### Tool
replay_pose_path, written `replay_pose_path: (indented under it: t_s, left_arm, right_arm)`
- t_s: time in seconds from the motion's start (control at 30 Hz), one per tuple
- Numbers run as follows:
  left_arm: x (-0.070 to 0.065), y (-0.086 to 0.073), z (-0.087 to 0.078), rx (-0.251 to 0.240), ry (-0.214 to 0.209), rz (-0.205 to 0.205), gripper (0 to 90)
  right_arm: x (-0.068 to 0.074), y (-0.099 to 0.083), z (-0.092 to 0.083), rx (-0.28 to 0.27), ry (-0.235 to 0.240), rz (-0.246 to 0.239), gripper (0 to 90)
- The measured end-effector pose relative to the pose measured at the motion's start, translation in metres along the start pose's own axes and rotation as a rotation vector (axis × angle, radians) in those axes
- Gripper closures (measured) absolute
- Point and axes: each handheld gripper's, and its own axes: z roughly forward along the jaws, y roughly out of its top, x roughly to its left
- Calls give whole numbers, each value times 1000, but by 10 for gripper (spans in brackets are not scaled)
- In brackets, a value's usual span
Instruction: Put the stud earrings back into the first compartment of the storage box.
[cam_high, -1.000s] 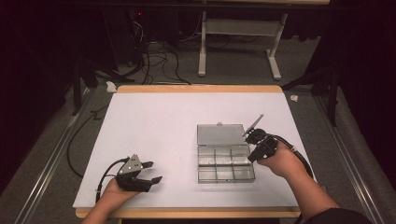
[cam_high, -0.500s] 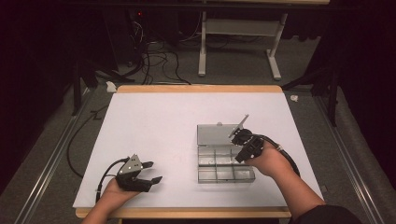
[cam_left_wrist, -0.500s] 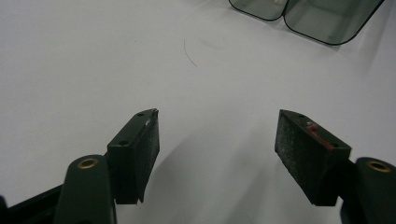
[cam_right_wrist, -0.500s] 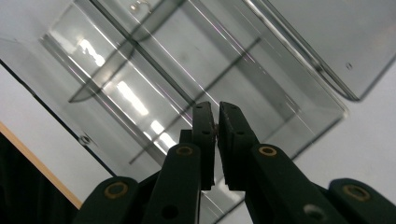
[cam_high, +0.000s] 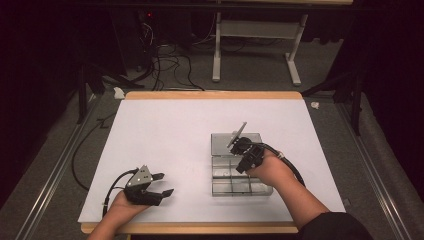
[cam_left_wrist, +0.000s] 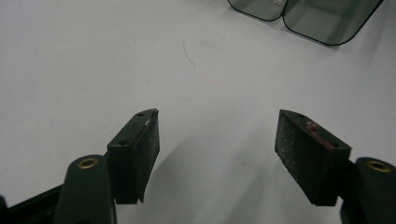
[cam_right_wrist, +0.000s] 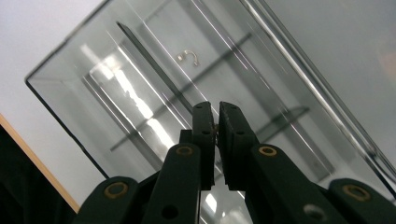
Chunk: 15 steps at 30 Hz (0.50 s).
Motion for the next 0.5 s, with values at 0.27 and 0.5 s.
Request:
replay_pose_path:
  t_s: [0.27, 0.5]
  left_arm:
    - [0, 0, 0, 0, 2, 3, 314]
    - [0, 0, 0, -3, -1, -1, 314]
  right_arm:
    - [13, 19, 10, 1, 14, -39, 859]
    - [18, 36, 24, 3, 29, -58, 859]
